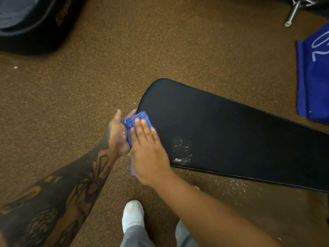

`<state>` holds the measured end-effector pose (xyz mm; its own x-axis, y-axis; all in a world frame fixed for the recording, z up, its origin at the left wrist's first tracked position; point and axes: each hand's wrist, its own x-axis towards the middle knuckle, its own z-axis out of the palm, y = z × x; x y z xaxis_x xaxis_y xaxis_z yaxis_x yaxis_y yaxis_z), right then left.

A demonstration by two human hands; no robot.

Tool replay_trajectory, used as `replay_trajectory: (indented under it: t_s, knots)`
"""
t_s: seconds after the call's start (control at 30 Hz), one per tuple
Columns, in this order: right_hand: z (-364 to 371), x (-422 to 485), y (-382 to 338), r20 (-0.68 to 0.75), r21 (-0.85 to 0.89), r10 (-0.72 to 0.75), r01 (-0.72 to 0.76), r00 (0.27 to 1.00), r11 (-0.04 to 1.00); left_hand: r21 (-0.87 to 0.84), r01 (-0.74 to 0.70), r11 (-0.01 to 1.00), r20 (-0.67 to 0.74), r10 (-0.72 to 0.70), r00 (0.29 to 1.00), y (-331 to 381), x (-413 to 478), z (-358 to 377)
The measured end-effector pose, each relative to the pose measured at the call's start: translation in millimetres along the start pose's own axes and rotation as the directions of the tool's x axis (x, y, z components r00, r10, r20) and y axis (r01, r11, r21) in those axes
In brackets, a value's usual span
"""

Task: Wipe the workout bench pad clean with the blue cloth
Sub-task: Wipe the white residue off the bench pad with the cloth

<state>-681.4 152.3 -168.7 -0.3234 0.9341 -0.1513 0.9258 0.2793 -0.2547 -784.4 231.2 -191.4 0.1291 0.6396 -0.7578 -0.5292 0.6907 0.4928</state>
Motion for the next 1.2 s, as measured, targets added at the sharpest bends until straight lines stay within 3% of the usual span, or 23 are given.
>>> replay_trajectory:
  t_s: [0.07,0.17,0.27,0.33,0.4,0.47,0.53,0.6,0.77,0.83,1.0,1.1,1.2]
  knots:
    - [5,-22,4,-0.005,-0.039,-0.02,0.02,1.0,0.999,0.017,0.007,1.0,-0.009,-0.007,1.0,-1,-2,-2]
    - [1,-30,30,-0.067,-0.08,0.13,-0.135,0.989,0.988,0.076,0.003,0.997,0.043,-0.007,0.999,-3,-4,1]
    - [-8,-5,44,-0.086,0.054,0.348,-0.344,0.934,0.937,0.118,-0.005,0.993,0.091,-0.006,0.996,-5,-5,6]
    - [-7,12,36,-0.093,0.14,0.417,-0.403,0.904,0.904,0.126,-0.009,0.992,0.086,-0.002,0.996,-5,-5,6]
    - [-3,11,18,-0.095,0.15,0.341,-0.325,0.935,0.934,0.113,-0.001,0.994,0.084,-0.008,0.996,-4,-3,6]
    - [4,-10,2,-0.076,0.066,0.159,-0.154,0.984,0.986,0.081,-0.008,0.997,0.053,0.004,0.999,-4,-3,6]
    - [6,-33,5,-0.067,-0.018,0.069,-0.07,0.995,0.997,0.052,-0.003,0.999,0.021,0.002,1.0,-3,-4,7]
    - [4,-34,20,-0.104,-0.069,0.109,-0.117,0.989,0.991,0.059,-0.007,0.998,0.048,0.004,0.999,-4,-3,5]
    - [-8,25,20,-0.056,0.076,0.356,-0.352,0.933,0.933,0.108,0.0,0.994,0.107,-0.011,0.994,-5,-2,3]
    - [-4,34,3,-0.051,0.087,0.295,-0.29,0.954,0.953,0.073,-0.002,0.997,0.106,-0.006,0.994,-3,-3,3]
    - [7,-20,-3,-0.003,-0.106,-0.023,0.023,1.0,0.994,0.038,0.037,0.999,0.029,-0.038,0.999,6,-2,-7]
    - [-2,-17,17,0.002,-0.161,0.031,-0.031,1.0,0.986,0.065,0.056,0.996,0.07,-0.06,0.996,8,-2,-13]
    - [-10,23,14,-0.017,-0.045,0.221,-0.221,0.975,0.974,0.116,0.083,0.99,0.162,-0.101,0.982,8,0,-19]
